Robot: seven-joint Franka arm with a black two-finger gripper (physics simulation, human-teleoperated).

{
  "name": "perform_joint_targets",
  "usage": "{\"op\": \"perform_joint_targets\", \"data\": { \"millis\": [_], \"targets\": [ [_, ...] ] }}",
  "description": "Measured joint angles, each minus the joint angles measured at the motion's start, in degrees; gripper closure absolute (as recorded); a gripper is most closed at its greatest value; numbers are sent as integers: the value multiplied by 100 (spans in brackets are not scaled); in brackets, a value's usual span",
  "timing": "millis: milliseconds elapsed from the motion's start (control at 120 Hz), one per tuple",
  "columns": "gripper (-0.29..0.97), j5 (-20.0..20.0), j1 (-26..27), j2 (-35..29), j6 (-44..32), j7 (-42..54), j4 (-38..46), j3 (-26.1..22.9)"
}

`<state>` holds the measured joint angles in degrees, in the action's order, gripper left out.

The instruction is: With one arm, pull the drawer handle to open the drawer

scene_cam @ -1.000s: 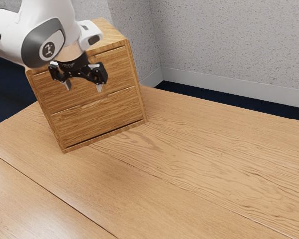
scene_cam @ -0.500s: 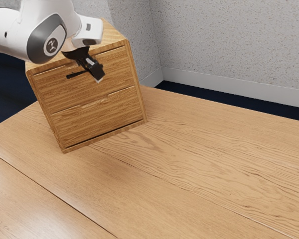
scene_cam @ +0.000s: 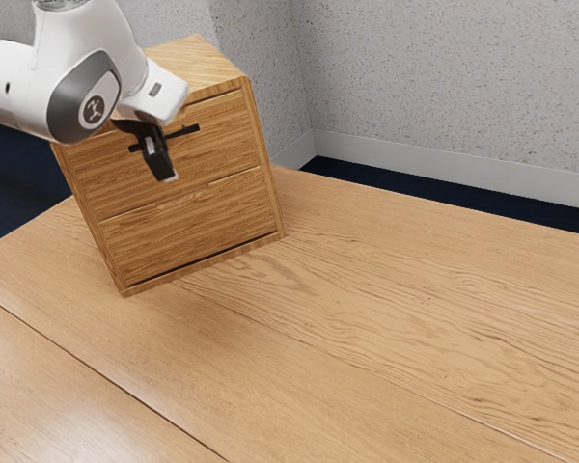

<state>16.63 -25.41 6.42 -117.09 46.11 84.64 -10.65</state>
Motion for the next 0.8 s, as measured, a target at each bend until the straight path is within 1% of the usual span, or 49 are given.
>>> {"op": "perform_joint_targets", "data": {
  "millis": [142,392,475,550,800],
  "targets": [
    [0,7,-35,188,-65,412,-216,-6],
    [0,-10,-26,243,-111,879,-246,-3],
    [0,-261,-23,218,-117,811,-238,29],
    [0,-389,-30,200,-119,662,-236,48],
    [0,-496,-16,207,-78,32,-250,104]
  ]
}}
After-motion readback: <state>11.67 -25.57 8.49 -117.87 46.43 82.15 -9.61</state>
